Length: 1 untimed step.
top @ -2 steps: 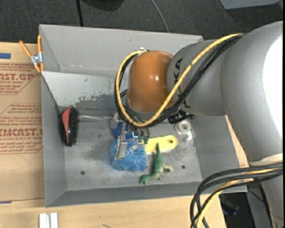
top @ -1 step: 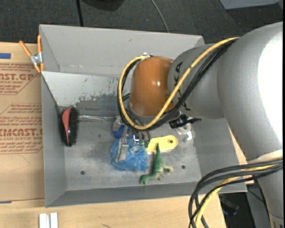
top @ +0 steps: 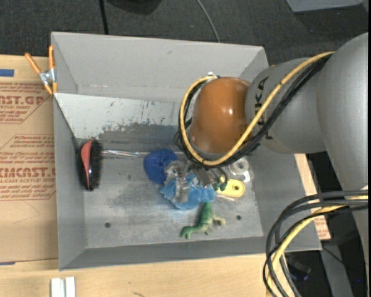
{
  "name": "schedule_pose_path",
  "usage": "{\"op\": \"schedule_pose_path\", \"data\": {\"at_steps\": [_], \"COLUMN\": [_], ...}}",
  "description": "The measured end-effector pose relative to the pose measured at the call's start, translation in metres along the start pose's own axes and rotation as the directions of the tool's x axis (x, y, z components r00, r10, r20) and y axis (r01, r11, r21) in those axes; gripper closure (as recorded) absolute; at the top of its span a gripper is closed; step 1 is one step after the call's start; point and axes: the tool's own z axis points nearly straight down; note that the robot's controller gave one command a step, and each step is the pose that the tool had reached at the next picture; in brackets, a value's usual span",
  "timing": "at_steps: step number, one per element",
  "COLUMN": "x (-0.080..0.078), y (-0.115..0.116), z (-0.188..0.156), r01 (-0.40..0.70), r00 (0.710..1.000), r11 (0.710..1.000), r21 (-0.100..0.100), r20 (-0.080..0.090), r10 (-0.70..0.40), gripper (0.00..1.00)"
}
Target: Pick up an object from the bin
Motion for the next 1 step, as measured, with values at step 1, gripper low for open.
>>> {"op": "schedule_pose_path", "data": {"at_steps": [1], "x": [0.0000], "y": [0.0001], "z": [0.0000], "r01": [0.000], "r00": [1.000], "r11": [1.000], "r21": [0.000], "r20": [0.000], "r10": [0.000], "gripper": [1.00]}}
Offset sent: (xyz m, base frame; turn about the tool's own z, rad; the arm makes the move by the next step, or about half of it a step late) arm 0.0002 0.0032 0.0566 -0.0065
